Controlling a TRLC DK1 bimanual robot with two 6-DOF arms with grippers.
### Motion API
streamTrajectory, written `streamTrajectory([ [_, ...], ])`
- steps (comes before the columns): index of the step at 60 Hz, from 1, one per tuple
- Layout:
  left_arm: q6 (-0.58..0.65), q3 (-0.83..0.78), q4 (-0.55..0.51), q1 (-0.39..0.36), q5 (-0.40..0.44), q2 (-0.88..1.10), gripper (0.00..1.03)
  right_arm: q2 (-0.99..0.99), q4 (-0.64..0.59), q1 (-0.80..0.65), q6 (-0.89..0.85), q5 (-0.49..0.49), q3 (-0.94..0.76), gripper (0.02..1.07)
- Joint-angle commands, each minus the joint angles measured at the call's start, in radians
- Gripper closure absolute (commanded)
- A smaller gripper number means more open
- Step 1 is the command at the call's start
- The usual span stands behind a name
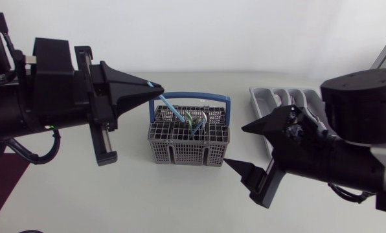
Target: Unload the cutlery basket into the drawer organizer.
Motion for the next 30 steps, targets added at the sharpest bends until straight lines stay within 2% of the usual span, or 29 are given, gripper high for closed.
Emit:
streamTrajectory([
  [1,-0.075,0.038,-0.013,-0.007,0.043,0.012,0.92,-0.045,-0.02,0.011,0.008,-0.006,0.024,0.1],
  [18,-0.202,0.123,-0.011,-0.033,0.186,0.175,0.92,-0.055,-0.02,0.011,0.022,-0.081,0.003,0.1],
  [30,-0.27,0.206,-0.025,-0.052,0.249,0.282,0.92,0.014,-0.002,0.007,0.04,-0.124,0.035,0.13],
])
